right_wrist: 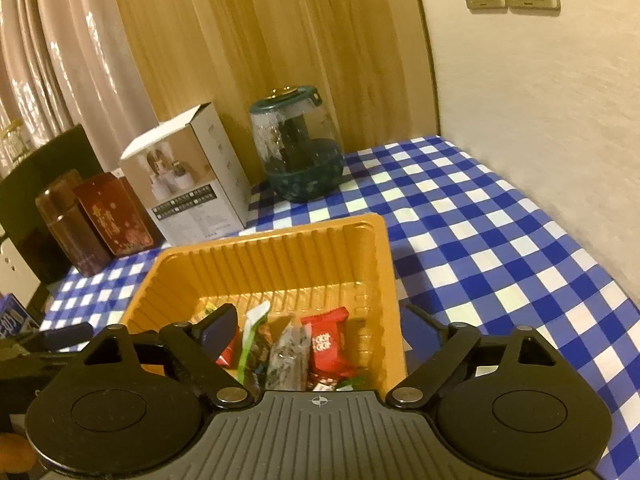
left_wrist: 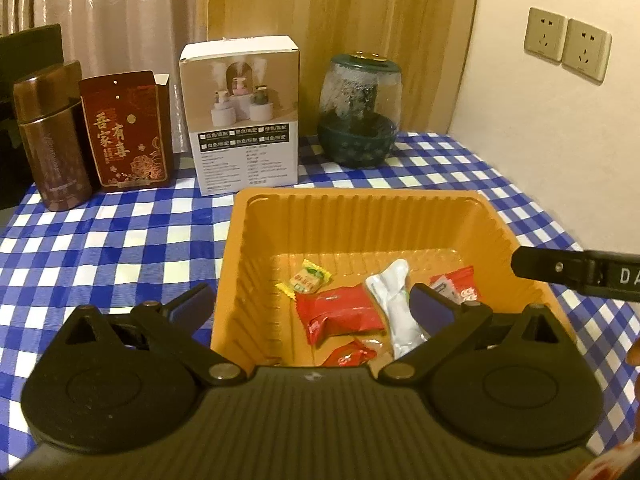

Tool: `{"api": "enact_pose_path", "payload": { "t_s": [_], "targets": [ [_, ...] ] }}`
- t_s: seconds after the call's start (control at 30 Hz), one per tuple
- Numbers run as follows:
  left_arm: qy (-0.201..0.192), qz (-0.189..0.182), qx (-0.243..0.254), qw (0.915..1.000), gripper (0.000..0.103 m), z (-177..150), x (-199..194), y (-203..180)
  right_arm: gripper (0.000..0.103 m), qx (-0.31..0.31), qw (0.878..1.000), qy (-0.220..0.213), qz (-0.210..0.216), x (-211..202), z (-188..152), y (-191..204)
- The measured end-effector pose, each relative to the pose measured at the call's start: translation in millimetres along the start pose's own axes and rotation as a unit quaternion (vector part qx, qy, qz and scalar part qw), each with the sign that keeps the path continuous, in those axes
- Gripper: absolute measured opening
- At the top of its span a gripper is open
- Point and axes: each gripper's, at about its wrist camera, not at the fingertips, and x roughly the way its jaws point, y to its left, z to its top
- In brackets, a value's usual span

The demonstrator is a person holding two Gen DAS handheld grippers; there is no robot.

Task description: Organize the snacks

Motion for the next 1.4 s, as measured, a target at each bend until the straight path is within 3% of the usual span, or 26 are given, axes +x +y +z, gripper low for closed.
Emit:
{"api": "enact_pose_path", "payload": {
  "t_s": [0.67, 1.4],
  "targets": [
    [-0.015, 0.022, -0.014, 0.9996, 0.103, -3.0, -48.6, 4.6, 0.09, -0.011, 1.0, -0.006, -0.018, -39.2, -12.8, -1.3],
    [0.011, 0.013, -0.042, 0.999, 0.103, -50.7, -144.7, -2.1, 0.09, -0.014, 1.0, -0.001, -0.009, -128.2, -50.8, 16.5]
  ]
}}
